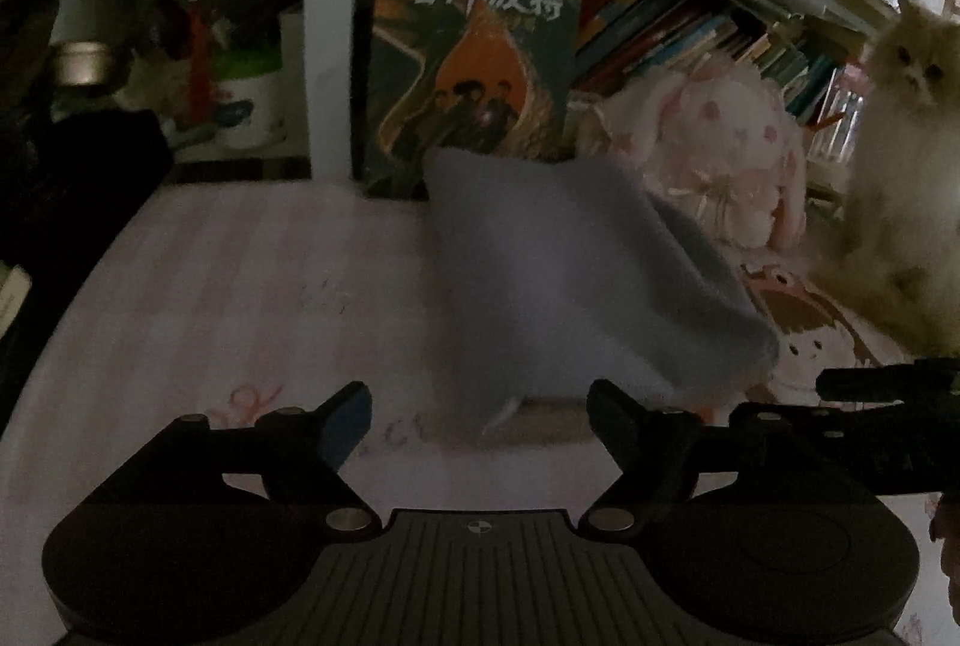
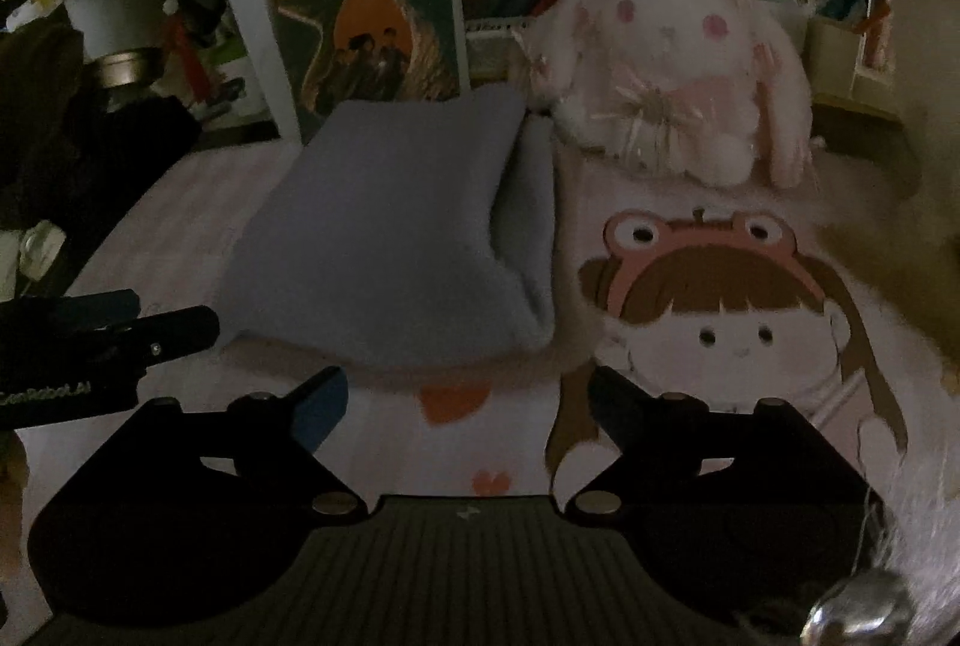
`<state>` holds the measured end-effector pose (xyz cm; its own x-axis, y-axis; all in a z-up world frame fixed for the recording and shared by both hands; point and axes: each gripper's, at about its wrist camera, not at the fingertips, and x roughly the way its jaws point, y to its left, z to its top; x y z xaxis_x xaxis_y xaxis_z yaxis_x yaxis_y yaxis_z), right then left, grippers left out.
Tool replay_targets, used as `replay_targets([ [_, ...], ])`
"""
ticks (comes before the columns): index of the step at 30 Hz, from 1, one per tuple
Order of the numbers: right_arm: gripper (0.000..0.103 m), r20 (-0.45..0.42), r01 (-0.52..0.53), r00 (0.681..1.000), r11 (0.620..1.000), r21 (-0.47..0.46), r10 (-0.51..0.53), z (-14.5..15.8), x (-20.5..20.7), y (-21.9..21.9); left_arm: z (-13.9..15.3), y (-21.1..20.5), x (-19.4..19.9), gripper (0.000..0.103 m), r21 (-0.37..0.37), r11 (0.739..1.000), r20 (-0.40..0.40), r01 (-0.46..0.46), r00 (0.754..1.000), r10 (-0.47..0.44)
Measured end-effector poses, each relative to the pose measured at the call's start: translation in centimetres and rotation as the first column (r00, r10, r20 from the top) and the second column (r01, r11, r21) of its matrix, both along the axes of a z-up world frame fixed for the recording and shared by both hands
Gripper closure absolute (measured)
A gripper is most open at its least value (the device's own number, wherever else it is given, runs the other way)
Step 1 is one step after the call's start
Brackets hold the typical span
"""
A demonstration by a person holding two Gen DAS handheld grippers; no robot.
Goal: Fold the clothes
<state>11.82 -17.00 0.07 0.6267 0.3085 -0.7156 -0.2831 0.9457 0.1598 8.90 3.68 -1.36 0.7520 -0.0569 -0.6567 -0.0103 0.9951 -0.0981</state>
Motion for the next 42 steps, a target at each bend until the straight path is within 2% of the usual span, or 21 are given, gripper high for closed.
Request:
replay_targets([
  [7,0.01,-0.014,0.012,1.0,1.0,-0.004,-0.012,-0.5,-2.7,0.5,-0.1,0.1,-2.3,0.019,-0.01,1.0,-0.018,-0.023,1.0,0.023],
  [12,0.01,-0.027,0.028,0.999,1.0,0.002,-0.028,-0.9,-4.0,0.6,-0.3,0.1,-3.3,0.01,-0.004,0.999,-0.028,-0.039,0.999,0.039],
  [16,0.01,-0.032,0.027,0.999,1.0,0.0,-0.027,-1.1,-4.6,0.6,-0.4,0.1,-3.5,0.009,0.0,0.999,-0.034,-0.036,0.999,0.036],
  [26,0.009,-0.025,0.048,0.999,0.999,-0.013,-0.048,-1.0,-5.5,0.6,-0.9,-0.7,-3.9,0.006,0.05,0.998,-0.053,-0.025,0.998,0.027],
  [28,0.006,-0.023,0.051,0.998,0.999,-0.014,-0.052,-1.0,-5.5,0.6,-0.9,-0.8,-3.9,0.006,0.055,0.998,-0.051,-0.024,0.998,0.027],
  [42,0.001,-0.015,0.049,0.999,0.997,-0.052,-0.05,-1.0,-5.4,1.0,-0.9,-0.5,-3.8,0.004,0.041,0.999,-0.062,-0.024,0.998,0.027],
])
